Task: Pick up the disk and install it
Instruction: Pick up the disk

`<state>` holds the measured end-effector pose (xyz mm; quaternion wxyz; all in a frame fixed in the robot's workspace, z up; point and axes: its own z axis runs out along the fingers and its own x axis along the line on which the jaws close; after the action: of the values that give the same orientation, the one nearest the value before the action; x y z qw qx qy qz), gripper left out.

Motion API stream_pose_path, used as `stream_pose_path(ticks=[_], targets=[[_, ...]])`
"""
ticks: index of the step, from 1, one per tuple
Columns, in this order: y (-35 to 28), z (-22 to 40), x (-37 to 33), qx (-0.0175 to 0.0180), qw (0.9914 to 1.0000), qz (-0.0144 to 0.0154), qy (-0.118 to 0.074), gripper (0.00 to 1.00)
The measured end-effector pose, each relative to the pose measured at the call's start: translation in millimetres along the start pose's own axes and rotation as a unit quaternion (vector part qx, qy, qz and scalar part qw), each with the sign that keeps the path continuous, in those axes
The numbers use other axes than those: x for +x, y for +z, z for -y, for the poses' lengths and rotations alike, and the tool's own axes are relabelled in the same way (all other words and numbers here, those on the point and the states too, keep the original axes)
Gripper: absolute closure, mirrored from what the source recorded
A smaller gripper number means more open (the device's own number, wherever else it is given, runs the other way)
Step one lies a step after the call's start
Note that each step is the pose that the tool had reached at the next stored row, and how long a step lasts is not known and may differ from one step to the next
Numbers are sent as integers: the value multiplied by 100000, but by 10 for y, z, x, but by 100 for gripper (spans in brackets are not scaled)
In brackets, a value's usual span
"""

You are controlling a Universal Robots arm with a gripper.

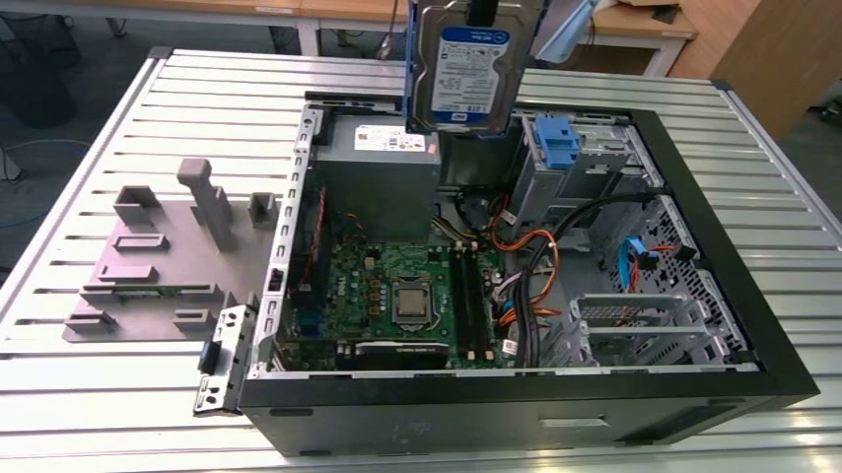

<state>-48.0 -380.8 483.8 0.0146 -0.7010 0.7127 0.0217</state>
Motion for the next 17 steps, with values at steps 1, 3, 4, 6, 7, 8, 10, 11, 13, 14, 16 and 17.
stream_pose_path(ticks=[1,3,4,6,7,8,10,11,13,14,16,17], targets=[[0,10,18,4,100000,3,-3,65],[-1,30,53,3,100000,4,-5,65],[-1,40,70,5,100000,6,-4,65],[-3,58,106,3,100000,6,1,65],[-4,66,124,3,100000,4,-1,65],[-5,73,142,2,100000,3,-4,65],[-6,85,181,5,100000,6,-5,65],[-7,89,200,4,100000,6,-3,65],[-9,99,236,4,100000,3,-4,65],[-10,103,253,3,100000,3,-2,65],[-12,111,291,3,100000,3,-3,65],[-12,115,309,4,100000,10,1,65]])
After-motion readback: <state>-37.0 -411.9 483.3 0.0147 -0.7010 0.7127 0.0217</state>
